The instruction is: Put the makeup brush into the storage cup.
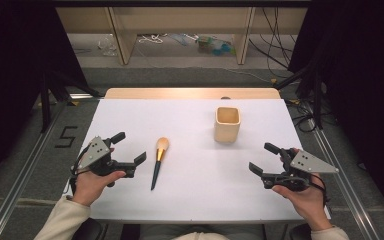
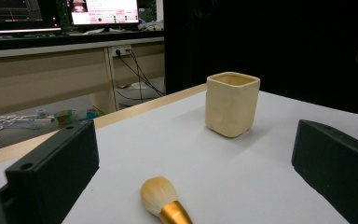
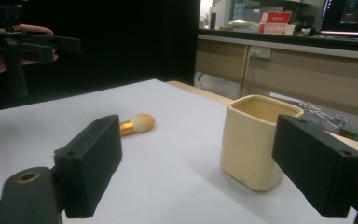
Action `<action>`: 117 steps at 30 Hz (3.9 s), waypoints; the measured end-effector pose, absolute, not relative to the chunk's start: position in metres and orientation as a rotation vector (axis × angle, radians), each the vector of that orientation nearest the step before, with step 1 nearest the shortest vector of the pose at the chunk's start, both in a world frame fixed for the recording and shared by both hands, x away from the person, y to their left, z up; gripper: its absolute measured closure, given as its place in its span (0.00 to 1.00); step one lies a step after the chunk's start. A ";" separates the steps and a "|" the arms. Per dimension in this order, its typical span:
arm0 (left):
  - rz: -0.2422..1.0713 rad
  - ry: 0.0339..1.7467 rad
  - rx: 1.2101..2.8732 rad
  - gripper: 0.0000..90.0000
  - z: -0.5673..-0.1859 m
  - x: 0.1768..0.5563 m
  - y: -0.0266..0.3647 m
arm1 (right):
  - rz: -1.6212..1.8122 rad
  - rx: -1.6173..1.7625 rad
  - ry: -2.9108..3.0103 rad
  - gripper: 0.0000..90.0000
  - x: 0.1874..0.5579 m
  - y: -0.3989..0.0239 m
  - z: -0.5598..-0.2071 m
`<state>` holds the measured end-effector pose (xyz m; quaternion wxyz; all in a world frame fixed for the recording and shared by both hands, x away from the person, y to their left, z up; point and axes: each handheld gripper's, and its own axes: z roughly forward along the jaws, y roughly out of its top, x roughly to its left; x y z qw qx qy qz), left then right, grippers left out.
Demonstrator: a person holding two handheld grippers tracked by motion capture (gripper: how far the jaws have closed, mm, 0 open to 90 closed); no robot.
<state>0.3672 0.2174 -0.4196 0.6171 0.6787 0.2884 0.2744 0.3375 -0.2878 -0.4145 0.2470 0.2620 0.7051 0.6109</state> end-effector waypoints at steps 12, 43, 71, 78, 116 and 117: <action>0.633 0.665 1.557 0.00 -0.417 0.381 0.209 | 1.673 0.751 1.936 0.19 0.336 -0.287 -0.415; 0.658 0.673 1.563 0.00 -0.413 0.407 0.179 | 1.659 0.733 1.945 0.20 0.338 -0.287 -0.415; 0.717 0.695 1.582 0.02 -0.405 0.424 0.163 | 1.670 0.746 1.920 0.21 0.340 -0.288 -0.416; 0.719 0.695 1.562 0.02 -0.401 0.434 0.154 | 1.690 0.746 1.927 0.21 0.340 -0.288 -0.417; 0.654 0.940 1.874 0.03 -0.404 0.458 0.118 | 1.677 0.782 1.952 0.21 0.340 -0.288 -0.418; 0.649 0.938 1.917 0.03 -0.403 0.459 0.119 | 1.679 0.784 1.954 0.21 0.340 -0.288 -0.418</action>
